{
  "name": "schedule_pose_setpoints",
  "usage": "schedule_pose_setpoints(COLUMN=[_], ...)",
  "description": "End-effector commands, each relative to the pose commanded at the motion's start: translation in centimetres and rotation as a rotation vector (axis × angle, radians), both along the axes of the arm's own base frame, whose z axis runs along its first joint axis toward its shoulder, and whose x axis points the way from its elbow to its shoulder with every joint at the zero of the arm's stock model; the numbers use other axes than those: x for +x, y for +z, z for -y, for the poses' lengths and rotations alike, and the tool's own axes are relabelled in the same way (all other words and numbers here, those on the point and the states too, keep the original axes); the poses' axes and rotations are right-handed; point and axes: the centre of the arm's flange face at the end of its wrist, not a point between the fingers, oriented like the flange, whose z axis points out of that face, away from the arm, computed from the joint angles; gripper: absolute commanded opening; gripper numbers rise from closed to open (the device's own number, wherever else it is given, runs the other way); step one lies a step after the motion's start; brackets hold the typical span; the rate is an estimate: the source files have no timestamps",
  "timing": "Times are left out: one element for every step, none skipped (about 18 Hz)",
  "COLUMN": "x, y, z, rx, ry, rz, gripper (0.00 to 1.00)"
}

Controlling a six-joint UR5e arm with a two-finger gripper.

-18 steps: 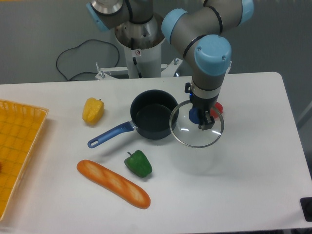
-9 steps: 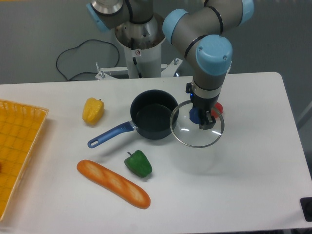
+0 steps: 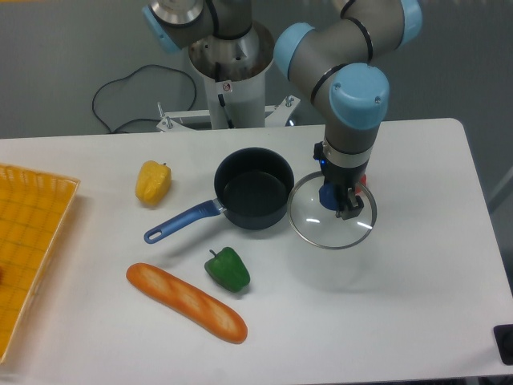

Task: Place the lid on the table
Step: 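Carry the held glass lid by its knob away from the saucepan, then lower the held glass lid flat onto the table surface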

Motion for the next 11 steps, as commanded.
schedule_pose_setpoints(x=[-0.2, -0.4, -0.5, -0.6, -0.8, -0.9, -0.9, -1.0, -1.1, -1.2, -1.3], y=[-0.8, -1.2, -1.8, -2.4, -2.9, -3.4, -3.8, -4.0, -4.5, -5.0, -5.4], z=[-0.1, -0.2, -0.3, -0.4, -0.4, -0.4, -0.5, -0.5, -0.6, -0.7, -0.8], rx=[-0.006, -0.008, -0.012, -0.017, -0.022, -0.026, -0.03, -0.029, -0.033, -0.037, -0.036], ry=[0.006, 0.018, 0.034, 0.041, 0.04, 0.041, 0.043, 0.044, 0.045, 0.045, 0.041], rz=[0.012, 0.015, 0.022, 0.032, 0.038, 0.044, 0.051, 0.053, 0.06, 0.066, 0.065], gripper=[0.59, 0.59, 0.59, 0.59, 0.59, 0.59, 0.59, 0.59, 0.59, 0.59, 0.59])
